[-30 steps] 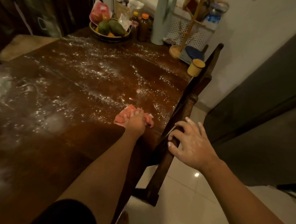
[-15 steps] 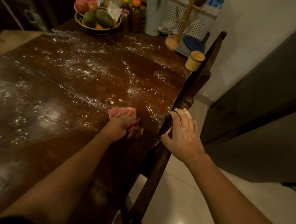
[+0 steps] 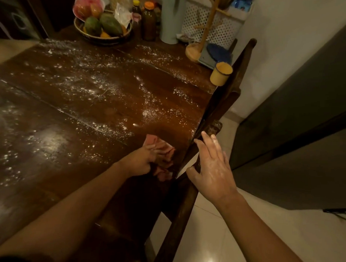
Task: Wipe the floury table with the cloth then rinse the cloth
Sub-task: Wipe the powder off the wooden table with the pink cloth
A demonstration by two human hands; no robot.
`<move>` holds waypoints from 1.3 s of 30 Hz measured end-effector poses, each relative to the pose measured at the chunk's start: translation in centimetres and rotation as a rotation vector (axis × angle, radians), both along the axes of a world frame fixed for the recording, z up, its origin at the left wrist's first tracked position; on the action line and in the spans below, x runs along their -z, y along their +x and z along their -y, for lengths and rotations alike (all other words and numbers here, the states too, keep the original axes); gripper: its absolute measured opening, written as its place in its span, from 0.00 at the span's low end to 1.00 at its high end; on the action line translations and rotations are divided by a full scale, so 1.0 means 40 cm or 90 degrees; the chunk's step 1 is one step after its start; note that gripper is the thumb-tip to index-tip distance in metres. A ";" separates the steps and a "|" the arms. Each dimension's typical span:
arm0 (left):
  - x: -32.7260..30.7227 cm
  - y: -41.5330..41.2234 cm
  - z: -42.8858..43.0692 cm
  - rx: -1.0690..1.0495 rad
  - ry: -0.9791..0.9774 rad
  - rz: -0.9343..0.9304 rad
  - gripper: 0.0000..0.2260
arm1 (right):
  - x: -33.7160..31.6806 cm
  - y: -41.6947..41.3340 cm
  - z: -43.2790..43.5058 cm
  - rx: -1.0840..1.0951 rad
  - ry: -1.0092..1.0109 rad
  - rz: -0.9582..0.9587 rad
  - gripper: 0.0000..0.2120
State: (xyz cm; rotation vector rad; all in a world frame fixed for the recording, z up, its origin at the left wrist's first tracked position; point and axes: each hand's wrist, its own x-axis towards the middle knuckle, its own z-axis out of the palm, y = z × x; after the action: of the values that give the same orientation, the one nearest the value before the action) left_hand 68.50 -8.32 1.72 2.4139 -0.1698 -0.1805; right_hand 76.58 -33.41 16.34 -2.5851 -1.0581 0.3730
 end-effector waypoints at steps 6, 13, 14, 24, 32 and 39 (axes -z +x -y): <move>-0.076 0.135 0.031 -0.285 0.135 -0.122 0.37 | -0.010 -0.002 -0.009 0.000 -0.014 0.004 0.37; -0.076 0.058 0.166 -0.046 0.155 -0.103 0.23 | -0.010 -0.005 -0.003 -0.033 -0.052 0.030 0.34; -0.066 0.002 0.143 -0.007 0.147 -0.042 0.22 | -0.013 -0.002 0.002 -0.043 -0.054 0.042 0.34; -0.060 0.143 0.104 -0.304 0.177 -0.210 0.36 | -0.042 0.111 0.006 -0.133 -0.067 0.142 0.27; -0.052 0.223 0.125 -0.234 0.136 -0.043 0.29 | -0.034 0.283 -0.027 -0.244 0.062 0.065 0.22; -0.077 0.398 0.094 -0.150 0.174 -0.093 0.20 | -0.009 0.404 -0.058 -0.398 0.104 -0.096 0.08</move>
State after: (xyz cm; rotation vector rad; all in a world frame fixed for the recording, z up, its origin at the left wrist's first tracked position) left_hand 84.42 -12.07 4.79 2.6528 0.2200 -0.2866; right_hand 92.75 -31.07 16.71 -1.9986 -1.7402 0.5841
